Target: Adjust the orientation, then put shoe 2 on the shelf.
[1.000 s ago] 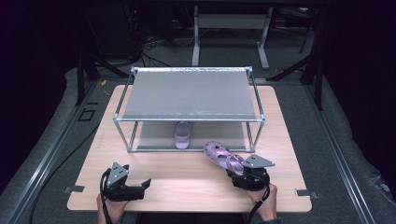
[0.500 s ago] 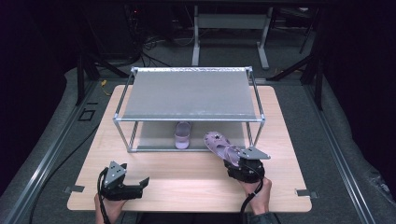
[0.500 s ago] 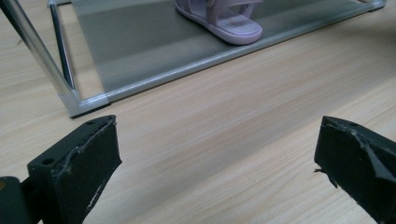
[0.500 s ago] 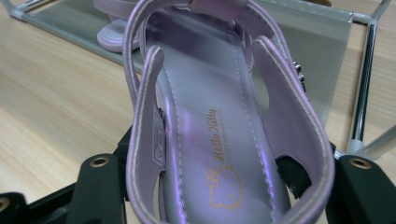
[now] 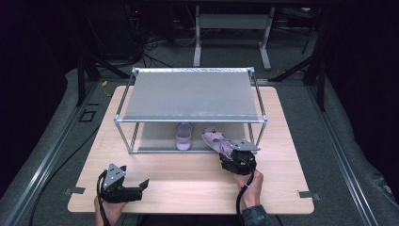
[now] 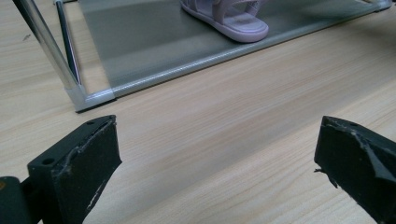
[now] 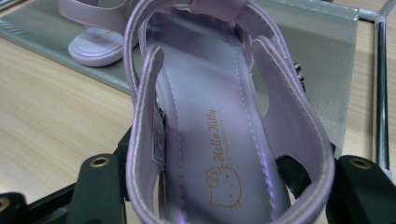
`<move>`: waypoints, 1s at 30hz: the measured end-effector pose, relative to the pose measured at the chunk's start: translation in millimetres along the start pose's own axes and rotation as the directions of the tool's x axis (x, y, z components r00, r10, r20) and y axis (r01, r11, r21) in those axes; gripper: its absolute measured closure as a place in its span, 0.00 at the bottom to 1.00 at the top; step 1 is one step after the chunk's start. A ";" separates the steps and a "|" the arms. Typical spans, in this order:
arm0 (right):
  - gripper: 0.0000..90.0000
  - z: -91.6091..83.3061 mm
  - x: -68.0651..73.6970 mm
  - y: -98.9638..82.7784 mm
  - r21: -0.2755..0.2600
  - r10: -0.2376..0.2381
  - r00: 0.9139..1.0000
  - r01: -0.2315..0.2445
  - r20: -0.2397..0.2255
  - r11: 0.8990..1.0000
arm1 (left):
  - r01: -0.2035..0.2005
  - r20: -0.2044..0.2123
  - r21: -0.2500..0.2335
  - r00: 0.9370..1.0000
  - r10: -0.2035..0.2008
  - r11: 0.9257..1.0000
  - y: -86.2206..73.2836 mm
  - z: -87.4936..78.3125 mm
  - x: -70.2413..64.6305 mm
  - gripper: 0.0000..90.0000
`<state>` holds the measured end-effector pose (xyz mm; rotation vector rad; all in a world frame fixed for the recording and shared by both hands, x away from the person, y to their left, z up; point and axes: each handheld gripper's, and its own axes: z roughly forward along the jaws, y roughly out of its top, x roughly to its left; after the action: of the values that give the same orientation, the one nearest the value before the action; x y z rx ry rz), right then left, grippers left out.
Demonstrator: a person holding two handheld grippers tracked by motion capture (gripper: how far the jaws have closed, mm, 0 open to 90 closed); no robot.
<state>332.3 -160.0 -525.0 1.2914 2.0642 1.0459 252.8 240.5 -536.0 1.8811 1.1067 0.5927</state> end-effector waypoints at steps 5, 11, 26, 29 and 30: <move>0.41 12.3 0.8 4.9 0.007 0.022 1.000 -0.022 0.020 1.000 | -0.002 0.005 0.003 1.000 0.002 1.000 0.6 1.1 -1.4 0.00; 0.41 31.1 3.8 12.9 0.026 0.034 0.998 -0.035 0.048 0.999 | -0.001 0.006 0.002 1.000 0.001 1.000 -1.5 2.0 -1.8 0.00; 0.41 66.2 12.0 28.1 0.061 0.077 0.991 -0.084 0.107 0.995 | 0.008 0.002 -0.005 1.000 -0.008 1.000 -6.5 -0.4 1.9 0.00; 0.41 75.6 15.0 30.6 0.073 0.083 0.990 -0.092 0.113 0.993 | 0.015 0.000 -0.005 1.000 -0.015 1.000 -7.9 -2.2 3.4 0.00; 0.41 78.3 16.6 31.4 0.077 0.085 0.990 -0.093 0.108 0.993 | 0.015 -0.004 -0.007 1.000 -0.015 1.000 -8.4 -2.6 4.3 0.00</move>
<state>398.8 -109.6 -545.8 1.4600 2.0057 0.9183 249.1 247.4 -541.8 1.8650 1.1188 0.5915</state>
